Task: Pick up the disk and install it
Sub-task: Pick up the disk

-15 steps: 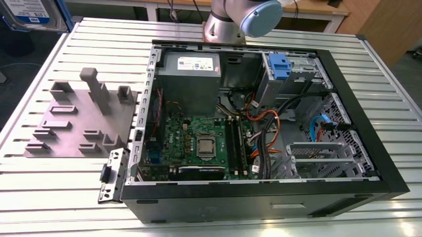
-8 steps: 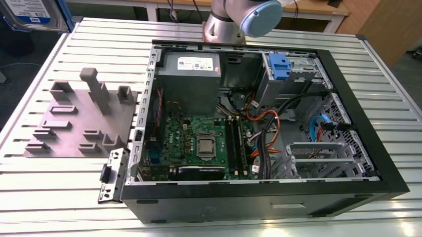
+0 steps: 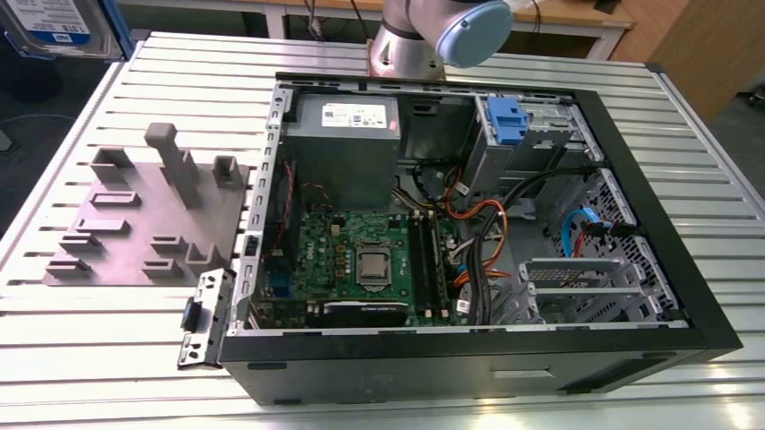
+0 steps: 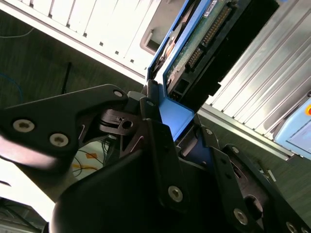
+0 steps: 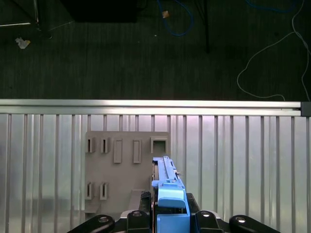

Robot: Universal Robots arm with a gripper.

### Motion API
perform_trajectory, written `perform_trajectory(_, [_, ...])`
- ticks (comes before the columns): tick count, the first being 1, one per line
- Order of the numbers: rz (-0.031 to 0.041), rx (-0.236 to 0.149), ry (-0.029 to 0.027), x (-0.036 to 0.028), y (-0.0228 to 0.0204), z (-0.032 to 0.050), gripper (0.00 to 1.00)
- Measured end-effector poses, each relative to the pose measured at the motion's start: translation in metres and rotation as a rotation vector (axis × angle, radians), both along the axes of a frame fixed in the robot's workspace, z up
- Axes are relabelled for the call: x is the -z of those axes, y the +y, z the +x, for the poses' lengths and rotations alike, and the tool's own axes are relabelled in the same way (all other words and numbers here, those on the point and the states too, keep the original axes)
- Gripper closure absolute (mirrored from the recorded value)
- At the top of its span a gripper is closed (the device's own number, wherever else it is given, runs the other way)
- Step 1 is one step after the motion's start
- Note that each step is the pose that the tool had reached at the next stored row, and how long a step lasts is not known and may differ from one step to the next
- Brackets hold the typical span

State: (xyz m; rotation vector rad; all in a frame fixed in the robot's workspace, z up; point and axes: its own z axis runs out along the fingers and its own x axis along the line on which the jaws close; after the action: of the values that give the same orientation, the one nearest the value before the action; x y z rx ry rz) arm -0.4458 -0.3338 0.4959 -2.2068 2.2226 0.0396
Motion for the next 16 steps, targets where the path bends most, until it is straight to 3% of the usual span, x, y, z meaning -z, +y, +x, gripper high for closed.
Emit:
perform_trajectory(8, [0.0,0.0,0.0001,0.0,-0.0057,0.0,0.64])
perform_trajectory(16, [0.0,0.0,0.0001,0.0,-0.0061,0.0,0.64])
